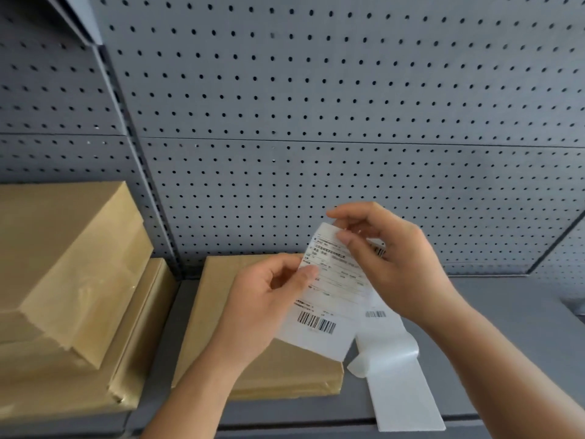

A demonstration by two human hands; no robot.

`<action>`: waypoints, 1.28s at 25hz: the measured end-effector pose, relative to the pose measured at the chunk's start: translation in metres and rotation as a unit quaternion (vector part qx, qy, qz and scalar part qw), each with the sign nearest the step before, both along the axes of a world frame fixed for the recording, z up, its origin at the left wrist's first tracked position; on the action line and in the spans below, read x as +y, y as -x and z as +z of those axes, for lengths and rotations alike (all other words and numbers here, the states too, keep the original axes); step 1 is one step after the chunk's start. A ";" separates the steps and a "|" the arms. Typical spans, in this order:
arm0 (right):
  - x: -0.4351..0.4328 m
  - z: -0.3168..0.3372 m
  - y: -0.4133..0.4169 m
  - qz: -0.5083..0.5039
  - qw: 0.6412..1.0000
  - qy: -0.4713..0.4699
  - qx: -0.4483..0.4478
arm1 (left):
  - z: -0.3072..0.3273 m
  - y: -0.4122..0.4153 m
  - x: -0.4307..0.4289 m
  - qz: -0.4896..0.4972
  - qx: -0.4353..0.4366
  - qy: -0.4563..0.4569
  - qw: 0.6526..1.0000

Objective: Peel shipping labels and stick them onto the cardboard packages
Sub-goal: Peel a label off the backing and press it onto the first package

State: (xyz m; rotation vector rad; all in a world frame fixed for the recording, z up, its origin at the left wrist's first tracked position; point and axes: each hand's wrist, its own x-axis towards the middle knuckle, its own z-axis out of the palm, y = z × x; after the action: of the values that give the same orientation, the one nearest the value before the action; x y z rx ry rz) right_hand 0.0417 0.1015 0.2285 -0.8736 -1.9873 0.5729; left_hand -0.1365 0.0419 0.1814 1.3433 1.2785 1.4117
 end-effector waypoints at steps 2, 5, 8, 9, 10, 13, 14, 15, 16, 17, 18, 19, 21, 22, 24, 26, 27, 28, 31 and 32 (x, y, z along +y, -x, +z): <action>0.008 -0.009 0.017 -0.022 0.999 0.033 0.010 | -0.006 0.014 0.001 0.042 -0.021 0.024 0.999; 0.021 -0.033 0.033 -0.050 0.971 0.229 0.050 | -0.017 0.036 0.006 0.083 -0.054 0.060 0.993; 0.023 -0.065 0.045 0.011 0.885 0.447 0.134 | -0.033 0.052 0.009 0.110 -0.067 0.092 0.987; 0.022 -0.073 0.049 0.020 0.867 0.476 0.147 | -0.038 0.056 0.010 0.112 -0.067 0.105 0.986; 0.022 -0.081 0.053 0.025 0.856 0.492 0.159 | -0.042 0.059 0.012 0.111 -0.063 0.119 0.985; 0.025 -0.098 0.063 -0.003 0.861 0.485 0.153 | -0.055 0.067 0.016 0.100 -0.030 0.173 0.979; 0.027 -0.102 0.066 -0.024 0.876 0.465 0.124 | -0.060 0.071 0.017 0.100 0.004 0.181 0.978; 0.028 -0.106 0.068 -0.040 0.890 0.445 0.088 | -0.065 0.074 0.018 0.104 0.053 0.183 0.976; 0.030 -0.109 0.071 -0.052 0.901 0.427 0.052 | -0.070 0.077 0.019 0.110 0.107 0.179 0.972; 0.030 -0.113 0.074 -0.061 0.908 0.413 0.020 | -0.073 0.079 0.020 0.119 0.152 0.176 0.965; 0.031 -0.116 0.077 -0.072 0.915 0.398 -0.010 | -0.076 0.082 0.022 0.125 0.185 0.173 0.959; 0.031 -0.118 0.080 -0.085 0.920 0.380 -0.037 | -0.078 0.083 0.025 0.127 0.210 0.172 0.954; 0.034 -0.123 0.084 -0.106 0.931 0.342 -0.078 | -0.078 0.084 0.028 0.124 0.255 0.173 0.943; 0.035 -0.125 0.086 -0.111 0.935 0.325 -0.094 | -0.079 0.085 0.030 0.125 0.270 0.171 0.939; 0.037 -0.126 0.088 -0.118 0.940 0.295 -0.121 | -0.083 0.085 0.034 0.132 0.284 0.171 0.934; 0.039 -0.127 0.089 -0.125 0.943 0.275 -0.142 | -0.085 0.085 0.039 0.142 0.303 0.186 0.924; 0.039 -0.128 0.090 -0.127 0.943 0.270 -0.148 | -0.085 0.084 0.041 0.147 0.316 0.196 0.917; 0.039 -0.128 0.091 -0.128 0.943 0.268 -0.152 | -0.085 0.084 0.042 0.150 0.330 0.208 0.909; 0.038 -0.130 0.094 -0.136 0.941 0.264 -0.164 | -0.084 0.082 0.047 0.151 0.357 0.228 0.893; 0.038 -0.130 0.095 -0.140 0.940 0.259 -0.175 | -0.082 0.081 0.048 0.149 0.361 0.234 0.890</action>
State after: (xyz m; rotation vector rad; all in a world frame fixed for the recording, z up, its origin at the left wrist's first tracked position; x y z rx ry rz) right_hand -0.0530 0.1395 0.0981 -1.6502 -1.9942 0.8369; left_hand -0.2176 0.0898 0.0990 1.4051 2.2258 0.6822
